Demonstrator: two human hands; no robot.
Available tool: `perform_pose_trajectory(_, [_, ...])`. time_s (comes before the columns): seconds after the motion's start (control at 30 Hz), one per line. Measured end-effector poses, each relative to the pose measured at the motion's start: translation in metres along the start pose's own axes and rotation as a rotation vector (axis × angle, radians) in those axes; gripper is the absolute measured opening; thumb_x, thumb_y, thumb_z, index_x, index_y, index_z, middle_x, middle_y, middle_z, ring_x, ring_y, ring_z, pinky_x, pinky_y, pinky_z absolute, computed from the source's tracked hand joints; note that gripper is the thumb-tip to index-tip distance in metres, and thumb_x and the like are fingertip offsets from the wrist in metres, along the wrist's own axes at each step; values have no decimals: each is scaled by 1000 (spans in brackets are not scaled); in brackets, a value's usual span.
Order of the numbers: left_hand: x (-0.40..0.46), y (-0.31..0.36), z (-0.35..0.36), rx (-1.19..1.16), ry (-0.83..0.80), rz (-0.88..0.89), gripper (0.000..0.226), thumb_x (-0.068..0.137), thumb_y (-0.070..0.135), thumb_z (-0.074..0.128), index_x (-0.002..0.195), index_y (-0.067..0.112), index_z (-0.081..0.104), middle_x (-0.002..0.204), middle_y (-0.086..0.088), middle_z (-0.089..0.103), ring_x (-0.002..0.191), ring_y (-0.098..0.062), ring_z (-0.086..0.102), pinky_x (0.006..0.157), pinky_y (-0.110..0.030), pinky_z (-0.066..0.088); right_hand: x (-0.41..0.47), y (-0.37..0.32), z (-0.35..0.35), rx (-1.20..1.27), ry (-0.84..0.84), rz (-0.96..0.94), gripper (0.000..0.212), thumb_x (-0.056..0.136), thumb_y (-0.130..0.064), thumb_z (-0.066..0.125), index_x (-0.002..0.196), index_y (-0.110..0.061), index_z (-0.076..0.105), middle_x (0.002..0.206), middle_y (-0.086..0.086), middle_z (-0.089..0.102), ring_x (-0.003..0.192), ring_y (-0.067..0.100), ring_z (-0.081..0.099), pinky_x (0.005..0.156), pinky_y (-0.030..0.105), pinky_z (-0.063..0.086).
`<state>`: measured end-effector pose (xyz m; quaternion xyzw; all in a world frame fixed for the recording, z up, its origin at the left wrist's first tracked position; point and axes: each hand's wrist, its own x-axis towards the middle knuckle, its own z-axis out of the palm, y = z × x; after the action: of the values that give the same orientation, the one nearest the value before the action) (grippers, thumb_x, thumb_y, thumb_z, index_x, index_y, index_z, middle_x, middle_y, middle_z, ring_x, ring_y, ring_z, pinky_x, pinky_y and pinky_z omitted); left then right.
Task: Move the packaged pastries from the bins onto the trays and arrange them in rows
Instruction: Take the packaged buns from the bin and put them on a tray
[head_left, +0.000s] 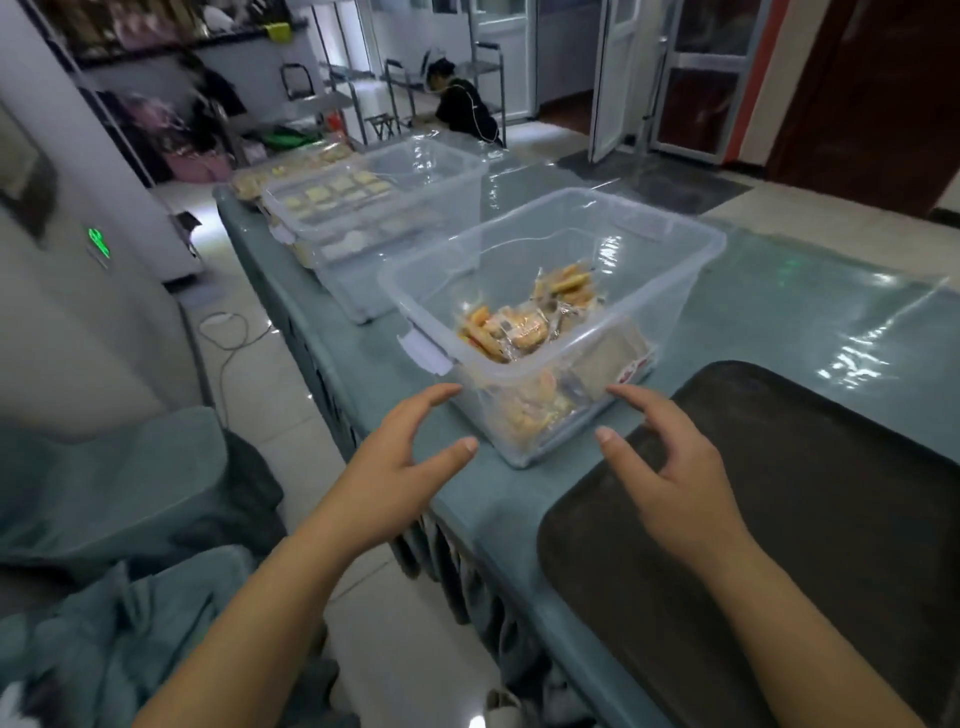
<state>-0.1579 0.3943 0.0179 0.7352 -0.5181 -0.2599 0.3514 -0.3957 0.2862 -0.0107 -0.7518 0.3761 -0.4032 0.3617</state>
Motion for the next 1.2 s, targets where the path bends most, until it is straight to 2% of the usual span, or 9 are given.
perform_pose_trajectory(0.2, [100, -5, -39, 25, 25, 59, 45, 92, 45, 63, 133, 54, 47, 140, 35, 44, 132, 9, 38, 110, -24, 33, 104, 10, 28, 7, -13, -41, 40, 90, -38, 60, 129, -32, 57, 132, -17, 57, 127, -2, 47, 105, 17, 37])
perform_pose_trajectory(0.3, [142, -7, -51, 80, -41, 118, 45, 92, 42, 64, 133, 52, 49, 136, 35, 46, 123, 18, 41, 107, -19, 34, 139, 15, 38, -46, -21, -43, 37, 94, -34, 62, 130, -29, 57, 132, -16, 56, 125, -6, 46, 102, 8, 34])
perform_pose_trajectory(0.37, [178, -6, -60, 140, -100, 172, 45, 92, 40, 64, 135, 43, 52, 137, 28, 50, 124, 12, 45, 109, -23, 38, 157, 20, 43, -89, -62, -28, 40, 93, -34, 61, 132, -27, 57, 134, -15, 55, 125, -5, 45, 104, 13, 35])
perform_pose_trajectory(0.47, [240, 2, -69, 282, -250, 245, 42, 94, 40, 61, 136, 37, 54, 141, 19, 50, 129, -3, 47, 111, -33, 41, 172, 28, 53, -147, -92, 68, 48, 92, -39, 61, 138, -32, 51, 145, -16, 46, 136, 0, 37, 111, 29, 32])
perform_pose_trajectory(0.63, [349, 8, -48, 672, -693, 372, 52, 95, 47, 60, 144, 37, 46, 150, 11, 44, 133, -11, 44, 108, -30, 38, 180, 29, 82, -383, -45, 139, 63, 90, -49, 58, 147, -35, 38, 160, -15, 18, 140, -5, 9, 114, 32, 7])
perform_pose_trajectory(0.73, [403, 8, -28, 900, -939, 463, 63, 94, 48, 61, 150, 35, 36, 155, 5, 36, 138, -19, 40, 113, -41, 35, 190, 22, 89, -495, -50, 238, 68, 90, -52, 59, 150, -36, 32, 163, -11, 13, 146, -1, 3, 115, 30, 3])
perform_pose_trajectory(0.87, [464, 6, -6, 945, -968, 557, 71, 94, 48, 61, 154, 32, 27, 160, 0, 30, 143, -23, 35, 117, -42, 30, 209, 11, 97, -649, -201, 451, 75, 89, -64, 50, 151, -47, 12, 164, -12, 1, 151, 11, 2, 118, 34, -2])
perform_pose_trajectory(1.03, [494, 1, 39, 1037, -1083, 651, 72, 94, 47, 61, 155, 27, 27, 161, -1, 31, 142, -26, 36, 116, -45, 33, 256, 15, 142, -632, -392, 629, 85, 86, -63, 57, 154, -38, 13, 163, -6, 14, 148, 23, 19, 117, 46, 28])
perform_pose_trajectory(1.2, [494, -5, 74, 1147, -1197, 781, 63, 94, 41, 63, 151, 29, 38, 158, -2, 35, 140, -27, 39, 112, -48, 37, 289, 42, 203, -621, -666, 761, 96, 80, -63, 65, 152, -48, 3, 162, 0, 17, 142, 33, 30, 110, 52, 37])
